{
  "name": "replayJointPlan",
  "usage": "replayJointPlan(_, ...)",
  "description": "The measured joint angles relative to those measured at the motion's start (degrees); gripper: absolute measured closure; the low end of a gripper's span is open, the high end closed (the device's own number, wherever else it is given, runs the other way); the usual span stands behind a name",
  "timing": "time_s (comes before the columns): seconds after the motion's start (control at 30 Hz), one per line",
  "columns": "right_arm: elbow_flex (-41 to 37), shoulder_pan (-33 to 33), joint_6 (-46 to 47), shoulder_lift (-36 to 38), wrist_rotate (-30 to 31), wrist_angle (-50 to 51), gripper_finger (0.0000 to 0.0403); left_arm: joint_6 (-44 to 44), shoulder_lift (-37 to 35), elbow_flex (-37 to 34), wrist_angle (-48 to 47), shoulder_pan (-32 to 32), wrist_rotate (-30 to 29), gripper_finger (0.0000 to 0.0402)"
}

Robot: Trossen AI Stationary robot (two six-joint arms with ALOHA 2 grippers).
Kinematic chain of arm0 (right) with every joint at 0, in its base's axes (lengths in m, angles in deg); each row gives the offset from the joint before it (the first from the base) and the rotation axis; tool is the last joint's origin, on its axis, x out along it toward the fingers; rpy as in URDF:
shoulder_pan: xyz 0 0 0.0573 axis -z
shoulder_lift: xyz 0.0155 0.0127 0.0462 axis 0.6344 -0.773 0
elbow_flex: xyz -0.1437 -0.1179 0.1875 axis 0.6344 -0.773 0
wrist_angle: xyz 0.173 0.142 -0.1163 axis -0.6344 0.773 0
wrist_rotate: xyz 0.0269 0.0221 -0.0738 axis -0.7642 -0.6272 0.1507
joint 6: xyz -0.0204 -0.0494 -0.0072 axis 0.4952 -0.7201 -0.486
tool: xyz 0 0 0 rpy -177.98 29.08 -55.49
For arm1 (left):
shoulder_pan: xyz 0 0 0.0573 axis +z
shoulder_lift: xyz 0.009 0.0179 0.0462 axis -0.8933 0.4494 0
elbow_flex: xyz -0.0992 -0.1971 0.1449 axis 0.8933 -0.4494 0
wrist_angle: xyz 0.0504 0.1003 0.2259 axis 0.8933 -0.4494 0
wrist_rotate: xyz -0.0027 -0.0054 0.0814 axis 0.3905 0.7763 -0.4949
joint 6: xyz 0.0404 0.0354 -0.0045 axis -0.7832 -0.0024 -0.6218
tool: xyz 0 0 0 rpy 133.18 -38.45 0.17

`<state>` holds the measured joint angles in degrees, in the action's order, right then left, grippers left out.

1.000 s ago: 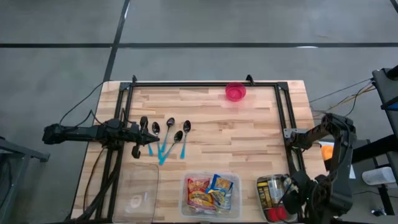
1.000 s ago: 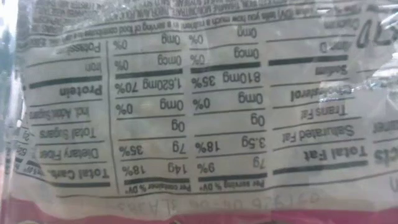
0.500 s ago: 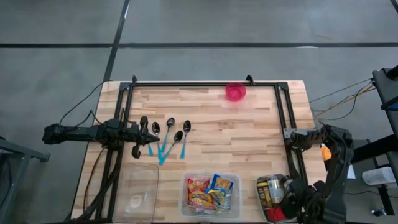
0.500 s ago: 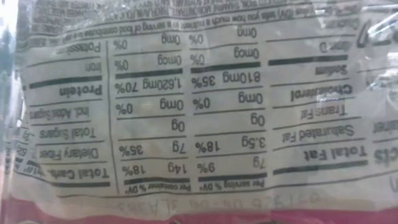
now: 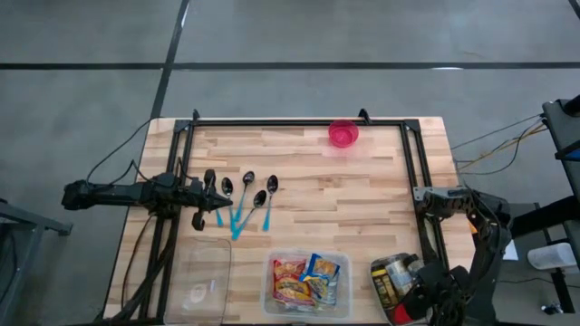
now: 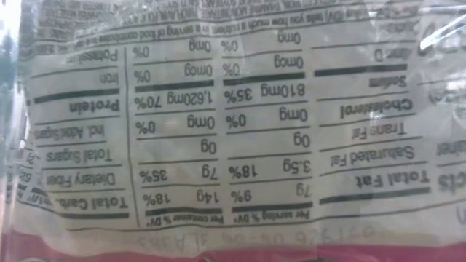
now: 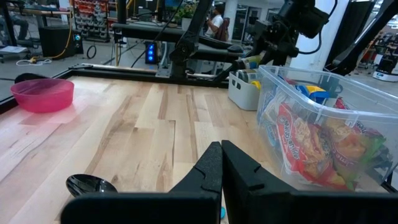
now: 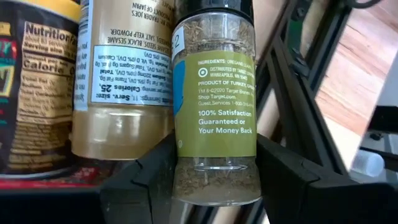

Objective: Pick & Place Food Item
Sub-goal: Put the green seasoning bottle into the gray bin, then put the blue spoon into the transparent bin

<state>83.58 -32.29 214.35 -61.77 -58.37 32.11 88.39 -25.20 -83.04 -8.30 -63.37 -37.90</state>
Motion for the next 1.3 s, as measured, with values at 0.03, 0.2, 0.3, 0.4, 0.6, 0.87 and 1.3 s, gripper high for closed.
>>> replayJointPlan(0.03,0.0,0.06,0.03,-0.01,0.48,-0.21,0.0226,0.0,0.0,-0.02,0.0,0.0,0.0,0.0401)
replayJointPlan(0.2,0.01,0.32,-0.02,0.52,2.03,-0.88,0.0226,0.0,0.0,-0.01,0.0,0.0,0.0,0.0401)
replayJointPlan(0.3,0.32,0.36,-0.04,0.76,2.6,-1.29,0.0226,0.0,0.0,-0.01,0.0,0.0,0.0,0.0401)
replayJointPlan(0.4,0.82,0.49,0.06,0.78,2.72,-1.8,0.0226,0.0,0.0,-0.02,-0.02,0.0,0.0,0.0401)
replayJointPlan(0.6,0.39,0.43,0.05,0.68,3.79,-2.6,0.0217,0.0,0.0,-0.02,-0.02,0.0,0.0,0.0401)
replayJointPlan(0.87,-0.27,0.47,0.07,0.17,4.12,-3.61,0.0174,0.0,0.0,-0.02,-0.02,-0.02,0.0,0.0401)
replayJointPlan(1.3,-0.28,0.58,-0.45,0.17,5.27,-4.3,0.0104,0.0,0.0,0.0,-0.02,0.0,0.0,0.0401)
